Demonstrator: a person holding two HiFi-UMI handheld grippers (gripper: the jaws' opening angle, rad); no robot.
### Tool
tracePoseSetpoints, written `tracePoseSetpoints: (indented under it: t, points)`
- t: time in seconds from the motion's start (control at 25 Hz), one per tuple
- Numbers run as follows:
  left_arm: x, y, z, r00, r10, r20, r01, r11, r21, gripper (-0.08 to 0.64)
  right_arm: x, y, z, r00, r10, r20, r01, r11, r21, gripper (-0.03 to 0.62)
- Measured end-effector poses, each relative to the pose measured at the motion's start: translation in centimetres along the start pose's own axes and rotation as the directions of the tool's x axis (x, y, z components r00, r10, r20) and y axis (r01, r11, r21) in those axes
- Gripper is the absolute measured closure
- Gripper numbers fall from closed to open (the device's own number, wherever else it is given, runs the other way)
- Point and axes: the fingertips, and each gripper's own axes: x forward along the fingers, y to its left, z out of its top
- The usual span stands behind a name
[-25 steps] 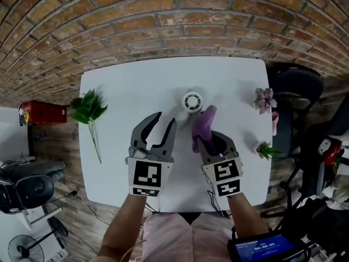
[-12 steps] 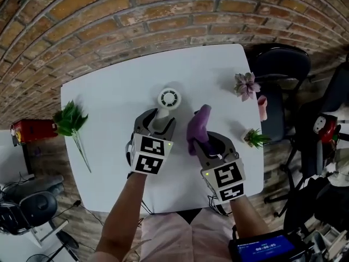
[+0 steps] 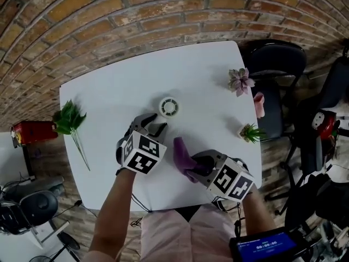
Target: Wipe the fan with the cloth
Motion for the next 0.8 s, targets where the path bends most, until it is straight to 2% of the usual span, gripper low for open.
tracePoseSetpoints:
  t: [0.12,0.2,0.4,0.56,0.8]
  points:
    - [-0.8,-2.2,-0.8,0.996,-0.073,-0.041,0.076,0.995,0.062,0.388,0.7,2.3,-0.3,0.99,0.139,-0.023,-0.139,0.99,-0.035,0.486]
    - [-1.3,-3.7,-1.4,0.992,-0.101,-0.075,0.109,0.988,0.114,0.39,1.6,2.1,-0.1,0.988,0.155,-0.024,-0.155,0.988,-0.014,0.486]
    - [-1.9,-5.6,-2.1,0.988,-0.105,-0.116,0.126,0.971,0.201,0.39,4.5,-1.4,0.9,0.999,0.035,-0.042,-0.03,0.993,0.117,0.489]
    - [-1.9,-5.5,-2.2,0.987,-0.112,-0.117,0.135,0.967,0.216,0.391,4.8,-2.1,1.3,1.0,-0.012,-0.028,0.018,0.977,0.211,0.489]
    - [-2.3,-5.6,-2.6,0.986,-0.104,-0.128,0.138,0.946,0.293,0.391,4.4,-3.3,1.2,0.995,-0.094,-0.015,0.094,0.948,0.305,0.491]
